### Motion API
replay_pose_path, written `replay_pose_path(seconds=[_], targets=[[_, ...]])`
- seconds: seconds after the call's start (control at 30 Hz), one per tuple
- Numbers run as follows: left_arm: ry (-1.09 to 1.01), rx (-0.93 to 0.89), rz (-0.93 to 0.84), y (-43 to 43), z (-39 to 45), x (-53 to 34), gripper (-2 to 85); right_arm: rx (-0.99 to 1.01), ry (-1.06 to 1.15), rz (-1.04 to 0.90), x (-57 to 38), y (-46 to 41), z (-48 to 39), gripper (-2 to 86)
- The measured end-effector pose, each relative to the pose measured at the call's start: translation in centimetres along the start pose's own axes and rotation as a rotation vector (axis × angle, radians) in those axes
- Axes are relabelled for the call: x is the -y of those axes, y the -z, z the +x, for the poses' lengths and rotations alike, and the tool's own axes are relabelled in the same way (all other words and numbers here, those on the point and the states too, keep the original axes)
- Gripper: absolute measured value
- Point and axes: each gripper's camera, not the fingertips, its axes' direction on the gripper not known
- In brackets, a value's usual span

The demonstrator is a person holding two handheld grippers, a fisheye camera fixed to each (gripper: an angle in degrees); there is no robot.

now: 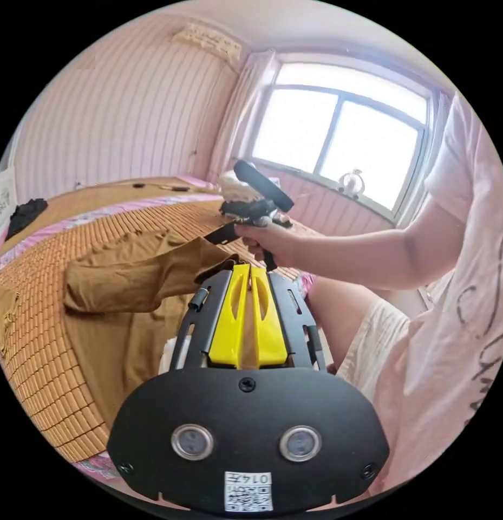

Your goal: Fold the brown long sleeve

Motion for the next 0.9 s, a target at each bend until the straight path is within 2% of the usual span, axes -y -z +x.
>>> replay_pose_path(seconds=[0.07, 0.17, 0.3, 0.5, 0.57, 0.63, 0.9], targets=[[-0.044, -0.040, -0.206, -6.5, 1.6, -0.6, 1.1, -0.038, -0.094, -0.099, -3.9, 0.2, 2.6, 4.7], [-0.098, -0.017, -0.363, -10.7, 3.4, -0.7, 3.2, -0.018, -0.142, -0.100, -6.6, 2.1, 3.3, 5.4], [-0.085, -0.059, -0.347, -11.0, 4.0, 0.8, 4.5, -0.001, -0.087, -0.086, -6.9, 3.7, 1.8, 6.3], [0.027, 0.096, -0.437, -13.9, 1.4, 2.8, 5.9, 0.057, 0.012, -0.130, -5.5, 3.8, -1.6, 11.0], [0.065, 0.094, -0.444, -14.6, 0.5, 3.3, 6.0, 0.075, 0.061, -0.191, -5.1, 2.8, -2.7, 8.7], [0.079, 0.092, -0.468, -15.4, 0.0, 3.5, 6.4, -0.011, 0.049, -0.264, -5.1, 1.9, -2.6, 4.5], [-0.033, 0.055, -0.485, -19.0, 1.6, 6.8, 7.4, -0.013, -0.121, -0.155, -7.4, 10.3, 2.2, 0.8]])
